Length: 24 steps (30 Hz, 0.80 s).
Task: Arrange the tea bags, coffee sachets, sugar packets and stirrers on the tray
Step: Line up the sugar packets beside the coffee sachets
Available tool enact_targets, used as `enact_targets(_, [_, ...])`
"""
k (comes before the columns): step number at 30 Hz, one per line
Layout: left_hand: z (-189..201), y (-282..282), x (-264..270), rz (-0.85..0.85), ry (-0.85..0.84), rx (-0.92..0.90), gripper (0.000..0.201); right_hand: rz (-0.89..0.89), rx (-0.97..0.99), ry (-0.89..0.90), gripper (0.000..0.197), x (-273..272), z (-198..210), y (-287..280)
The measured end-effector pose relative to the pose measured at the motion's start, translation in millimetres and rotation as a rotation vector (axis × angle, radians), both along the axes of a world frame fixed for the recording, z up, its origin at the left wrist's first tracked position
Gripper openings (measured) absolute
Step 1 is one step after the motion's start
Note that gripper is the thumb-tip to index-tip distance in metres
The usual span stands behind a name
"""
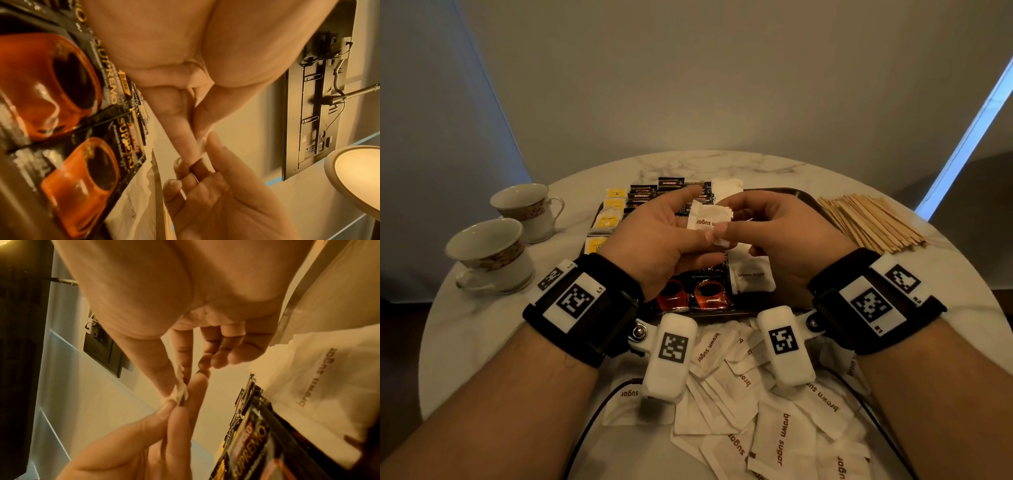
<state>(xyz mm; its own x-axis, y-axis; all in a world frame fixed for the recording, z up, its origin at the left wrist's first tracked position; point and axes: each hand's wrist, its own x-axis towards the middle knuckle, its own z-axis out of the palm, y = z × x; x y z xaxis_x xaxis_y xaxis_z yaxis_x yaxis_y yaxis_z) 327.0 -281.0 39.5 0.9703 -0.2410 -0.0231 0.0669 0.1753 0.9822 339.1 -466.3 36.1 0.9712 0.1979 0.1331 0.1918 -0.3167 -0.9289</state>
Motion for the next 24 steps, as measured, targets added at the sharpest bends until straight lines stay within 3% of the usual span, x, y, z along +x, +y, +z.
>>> enact_targets(4, [1.6, 1.7, 0.5, 0.032, -0.037, 0.134, 0.036, -0.023, 0.081, -0.011, 0.007, 1.2, -0.4, -1.7])
enact_targets(7, [-0.2, 2.0, 3.9, 0.133, -0.046, 0.071, 0.005, 0.020, 0.213, 0.059, 0.009, 0.8, -0.6, -1.6])
enact_targets(13, [0.0, 1.6, 9.2, 0.195, -0.012, -0.066, 0.020, -0.034, 0.444, 0.039, 0.004, 1.5, 4.6, -1.1])
enact_targets(16, [0.4, 1.3, 8.0, 0.160, -0.035, -0.041, 0.021, -0.038, 0.522, 0.054, 0.003, 1.6, 5.4, -1.3])
enact_targets(24, [-1.5, 3.6, 2.4, 0.019, -0.102, 0.143, 0.034, -0.038, 0.225, -0.087, 0.005, 2.9, -0.8, 2.2])
